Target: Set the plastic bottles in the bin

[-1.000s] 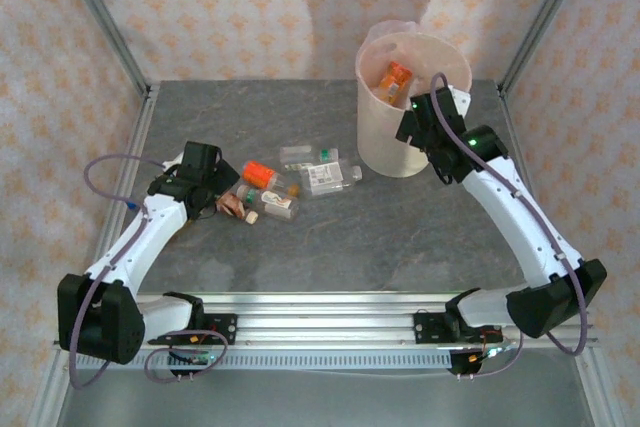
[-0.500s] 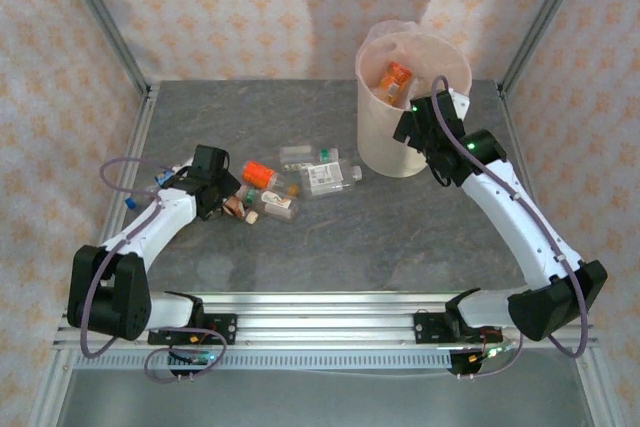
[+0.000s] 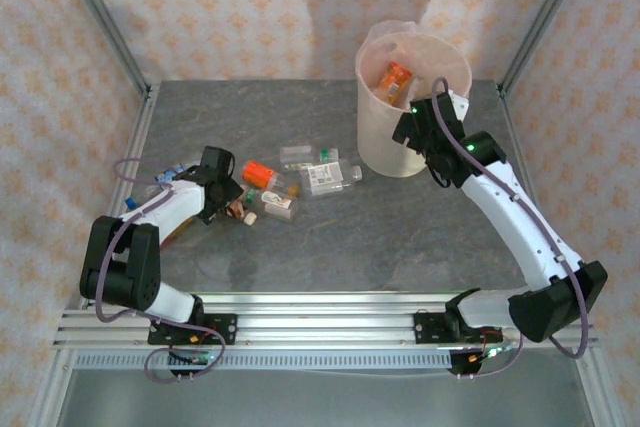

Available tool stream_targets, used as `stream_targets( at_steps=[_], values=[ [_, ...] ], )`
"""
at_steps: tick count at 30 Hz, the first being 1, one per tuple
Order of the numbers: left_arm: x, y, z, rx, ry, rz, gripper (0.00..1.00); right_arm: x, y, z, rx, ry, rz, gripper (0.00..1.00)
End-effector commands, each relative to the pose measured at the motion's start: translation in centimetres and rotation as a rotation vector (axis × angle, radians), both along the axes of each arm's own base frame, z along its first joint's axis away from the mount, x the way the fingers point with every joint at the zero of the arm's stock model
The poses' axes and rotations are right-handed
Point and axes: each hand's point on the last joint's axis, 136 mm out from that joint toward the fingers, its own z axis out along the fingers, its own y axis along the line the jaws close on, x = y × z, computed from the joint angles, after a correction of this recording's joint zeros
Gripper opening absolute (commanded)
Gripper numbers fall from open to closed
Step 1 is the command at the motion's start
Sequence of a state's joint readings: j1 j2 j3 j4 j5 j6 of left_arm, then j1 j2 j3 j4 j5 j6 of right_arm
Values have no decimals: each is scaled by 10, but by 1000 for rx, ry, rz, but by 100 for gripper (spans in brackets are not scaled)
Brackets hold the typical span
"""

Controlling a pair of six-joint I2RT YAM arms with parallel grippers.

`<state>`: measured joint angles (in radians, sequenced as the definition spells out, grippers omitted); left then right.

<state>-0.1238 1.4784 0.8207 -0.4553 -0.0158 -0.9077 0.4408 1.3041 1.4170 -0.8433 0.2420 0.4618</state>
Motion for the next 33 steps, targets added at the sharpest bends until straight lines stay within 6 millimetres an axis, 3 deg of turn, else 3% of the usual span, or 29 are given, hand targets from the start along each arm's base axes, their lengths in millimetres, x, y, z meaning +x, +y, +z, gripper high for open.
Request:
stream_targets(
  at_steps=[1, 15, 20, 28, 33],
  values=[
    [-2, 6, -4, 24, 6, 6, 76, -3, 0, 2, 19, -17, -10, 99],
    [-15, -2, -27, -20, 42, -19, 77, 2, 3, 0, 25, -10, -3, 99],
    [-14, -3, -27, -28, 38, -24, 68, 1, 3, 1, 23, -8, -3, 99],
    [-16, -4, -8, -35, -3, -27, 60, -1, 3, 4, 33, -18, -2, 99],
    [-11, -9, 28, -14, -81, -64, 57, -1, 5, 4, 45, -18, 10, 99]
  ],
)
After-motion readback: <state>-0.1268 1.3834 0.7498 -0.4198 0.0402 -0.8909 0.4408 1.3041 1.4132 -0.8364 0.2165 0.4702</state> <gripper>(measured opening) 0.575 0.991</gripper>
